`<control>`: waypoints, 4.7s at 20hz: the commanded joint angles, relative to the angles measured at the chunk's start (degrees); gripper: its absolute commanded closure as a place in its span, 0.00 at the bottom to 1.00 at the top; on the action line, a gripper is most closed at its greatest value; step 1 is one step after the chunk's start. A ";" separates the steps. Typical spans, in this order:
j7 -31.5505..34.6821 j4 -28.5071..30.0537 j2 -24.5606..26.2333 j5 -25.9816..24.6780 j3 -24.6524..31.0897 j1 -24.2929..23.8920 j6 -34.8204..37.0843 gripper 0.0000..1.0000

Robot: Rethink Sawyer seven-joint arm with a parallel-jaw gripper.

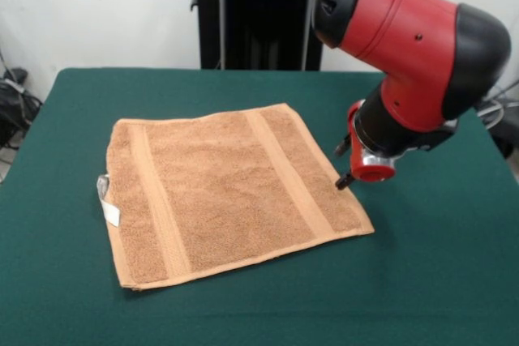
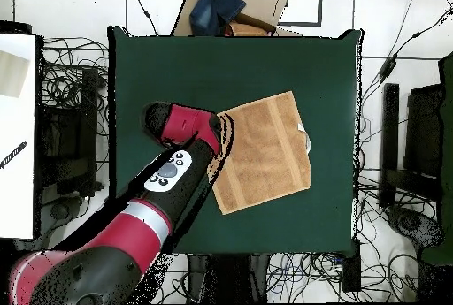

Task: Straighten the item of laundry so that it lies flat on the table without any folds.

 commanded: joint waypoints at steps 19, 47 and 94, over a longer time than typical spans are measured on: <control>20.16 -9.92 6.23 4.80 1.15 -0.95 7.31 0.00; 18.24 -8.03 2.07 4.19 1.00 -1.30 10.68 0.00; 17.92 -15.33 7.23 3.31 -0.09 -4.90 11.28 0.00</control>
